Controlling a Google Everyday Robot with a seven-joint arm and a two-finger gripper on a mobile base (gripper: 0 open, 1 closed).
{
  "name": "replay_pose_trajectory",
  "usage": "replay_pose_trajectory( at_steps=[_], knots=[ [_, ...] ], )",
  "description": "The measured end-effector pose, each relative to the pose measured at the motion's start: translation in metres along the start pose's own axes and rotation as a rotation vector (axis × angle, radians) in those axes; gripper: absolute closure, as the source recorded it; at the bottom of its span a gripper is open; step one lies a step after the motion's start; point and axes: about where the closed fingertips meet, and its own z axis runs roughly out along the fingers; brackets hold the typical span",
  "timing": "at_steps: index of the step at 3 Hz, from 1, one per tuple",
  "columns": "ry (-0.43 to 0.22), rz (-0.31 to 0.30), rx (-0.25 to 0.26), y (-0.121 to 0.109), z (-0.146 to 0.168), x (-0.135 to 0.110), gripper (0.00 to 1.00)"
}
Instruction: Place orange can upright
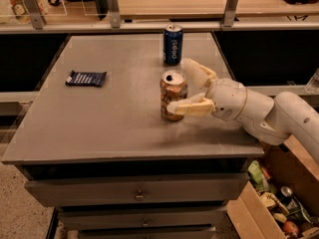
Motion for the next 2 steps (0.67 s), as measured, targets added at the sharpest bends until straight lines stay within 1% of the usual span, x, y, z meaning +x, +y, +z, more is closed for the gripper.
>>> replay_pose_trajectory(
  at_steps=[1, 2],
  knots=[
    [0.0, 0.0, 0.0, 0.0, 0.0001, 0.0, 0.0],
    [0.034, -0.004, -0.02, -0.0009, 0.0067, -0.0035, 0.0]
  ],
)
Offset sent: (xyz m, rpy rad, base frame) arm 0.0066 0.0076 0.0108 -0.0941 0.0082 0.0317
